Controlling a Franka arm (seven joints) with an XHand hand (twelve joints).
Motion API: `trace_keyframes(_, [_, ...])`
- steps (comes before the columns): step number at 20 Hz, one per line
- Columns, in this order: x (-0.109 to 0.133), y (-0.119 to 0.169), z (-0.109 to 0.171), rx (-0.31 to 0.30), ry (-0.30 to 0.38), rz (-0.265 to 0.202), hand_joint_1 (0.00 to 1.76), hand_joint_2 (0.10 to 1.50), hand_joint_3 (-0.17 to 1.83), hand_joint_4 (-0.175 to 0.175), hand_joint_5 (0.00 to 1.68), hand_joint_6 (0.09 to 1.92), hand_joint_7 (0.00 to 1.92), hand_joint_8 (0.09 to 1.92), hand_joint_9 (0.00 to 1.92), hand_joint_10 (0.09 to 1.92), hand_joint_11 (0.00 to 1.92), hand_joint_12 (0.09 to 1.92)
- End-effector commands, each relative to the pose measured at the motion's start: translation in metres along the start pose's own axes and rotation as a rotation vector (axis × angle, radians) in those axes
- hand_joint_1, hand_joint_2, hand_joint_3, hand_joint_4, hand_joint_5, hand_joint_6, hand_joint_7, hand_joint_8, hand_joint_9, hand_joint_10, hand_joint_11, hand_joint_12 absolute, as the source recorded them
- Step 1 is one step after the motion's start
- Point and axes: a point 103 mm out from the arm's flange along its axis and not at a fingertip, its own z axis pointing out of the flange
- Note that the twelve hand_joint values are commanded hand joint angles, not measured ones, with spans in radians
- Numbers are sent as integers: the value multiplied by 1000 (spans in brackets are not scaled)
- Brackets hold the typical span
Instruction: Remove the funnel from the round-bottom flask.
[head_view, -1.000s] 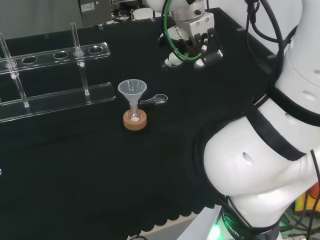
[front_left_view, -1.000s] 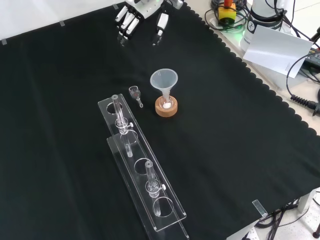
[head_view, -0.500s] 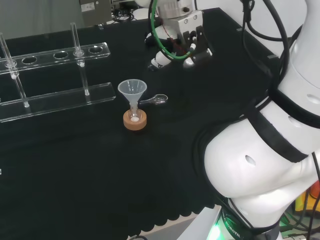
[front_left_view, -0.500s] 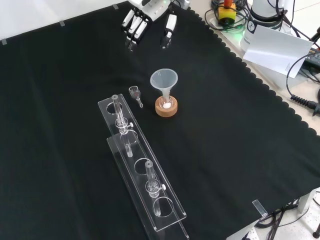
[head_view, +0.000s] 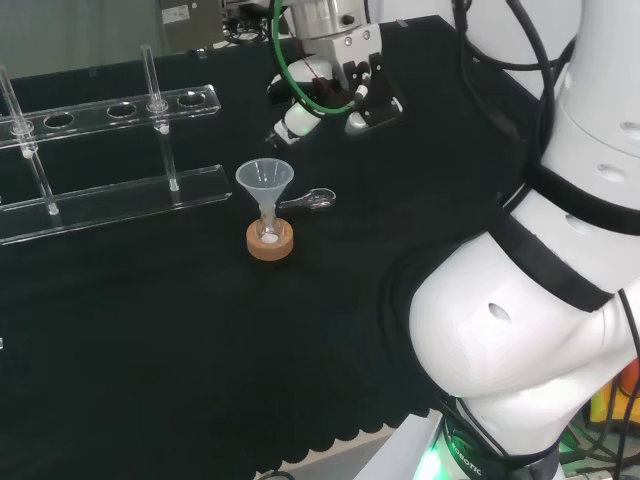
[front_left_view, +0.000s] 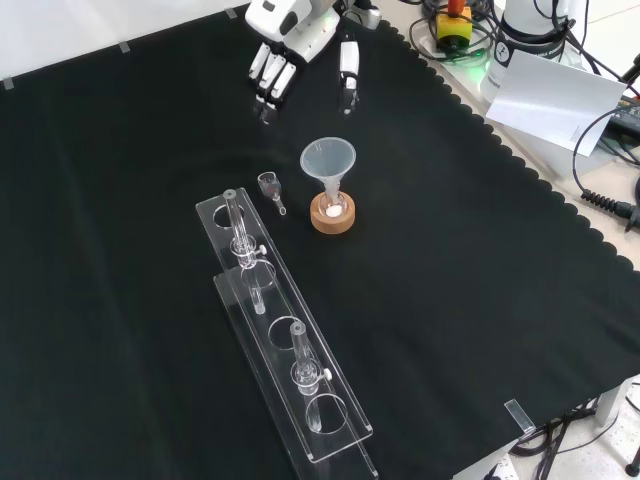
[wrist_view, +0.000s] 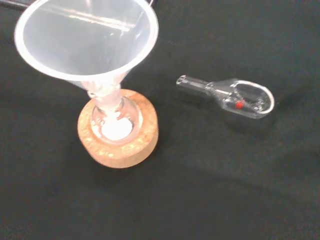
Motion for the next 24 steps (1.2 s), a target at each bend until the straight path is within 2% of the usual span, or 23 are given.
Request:
trace_keyframes(1, [13, 6, 5, 48, 17, -19, 405, 872, -157, -40, 69, 87, 1, 669, 479, 87, 299, 1446])
trace_keyframes(7, [22, 12, 11, 63, 2, -33, 416, 861, -136, -46, 76, 87, 37, 727, 542, 87, 279, 1455])
trace_keyframes(12, [32, 19, 15, 47, -54, -46, 495, 867, -116, -52, 120, 87, 22, 713, 515, 118, 281, 1448])
trace_keyframes(15, [37, 24, 17, 52, -82, -54, 545, 867, -94, -53, 154, 87, 25, 746, 337, 576, 288, 1446])
trace_keyframes(17, [38, 25, 19, 55, -97, -59, 553, 867, -90, -53, 160, 87, 20, 755, 254, 748, 284, 1451])
trace_keyframes(24, [37, 26, 22, 60, -99, -72, 501, 878, -83, -46, 186, 87, 14, 759, 207, 824, 277, 1456])
